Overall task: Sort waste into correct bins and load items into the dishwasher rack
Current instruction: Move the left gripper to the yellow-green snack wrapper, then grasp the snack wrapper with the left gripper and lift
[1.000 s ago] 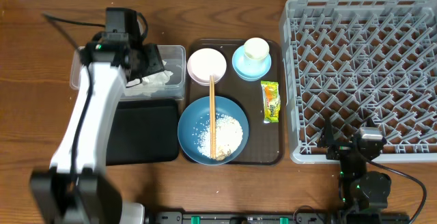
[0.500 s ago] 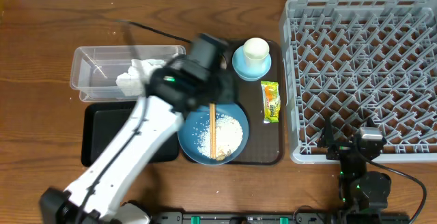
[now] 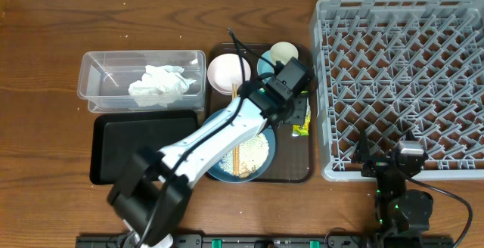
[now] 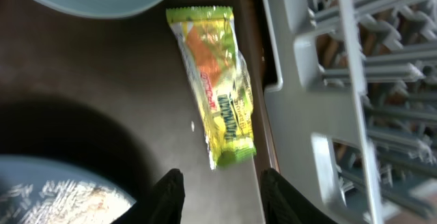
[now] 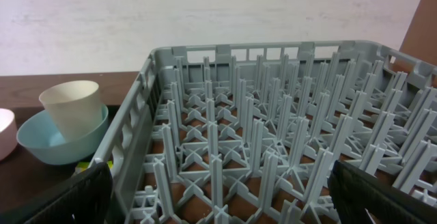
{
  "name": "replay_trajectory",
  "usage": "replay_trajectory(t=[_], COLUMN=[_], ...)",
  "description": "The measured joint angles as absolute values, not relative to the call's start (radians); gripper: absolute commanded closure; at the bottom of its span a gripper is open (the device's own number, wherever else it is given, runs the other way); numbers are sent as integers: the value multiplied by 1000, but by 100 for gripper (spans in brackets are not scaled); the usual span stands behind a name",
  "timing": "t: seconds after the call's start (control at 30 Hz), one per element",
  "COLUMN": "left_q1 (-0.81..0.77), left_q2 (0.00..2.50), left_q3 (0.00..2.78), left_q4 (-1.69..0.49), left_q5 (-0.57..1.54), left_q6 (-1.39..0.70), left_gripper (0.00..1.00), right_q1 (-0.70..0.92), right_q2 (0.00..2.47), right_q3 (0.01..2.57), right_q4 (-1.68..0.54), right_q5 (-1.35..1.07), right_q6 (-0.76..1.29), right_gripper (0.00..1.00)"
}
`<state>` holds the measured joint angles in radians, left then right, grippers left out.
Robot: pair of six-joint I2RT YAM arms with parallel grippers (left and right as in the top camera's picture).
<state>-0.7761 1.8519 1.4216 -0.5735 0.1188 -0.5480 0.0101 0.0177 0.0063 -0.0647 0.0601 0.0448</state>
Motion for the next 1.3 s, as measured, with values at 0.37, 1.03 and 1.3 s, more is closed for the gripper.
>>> replay_trajectory(t=[0.37,1.03,1.3], left_q1=[-776,-784,-784], left_q2=[1941,2082,2082], left_q3=[1422,1422,1422], left_q4=[-531,-479,-477], left_q5=[113,125,165], left_q6=[-550,-553,-553], left_gripper=[60,71,71], right_q1=[10,10,10], right_q2=[18,18,18], right_q3=[6,6,7], right_q4=[-65,-65,-65], right_q5=[60,60,60], right_q6=[45,45,45], right_gripper=[1,1,1])
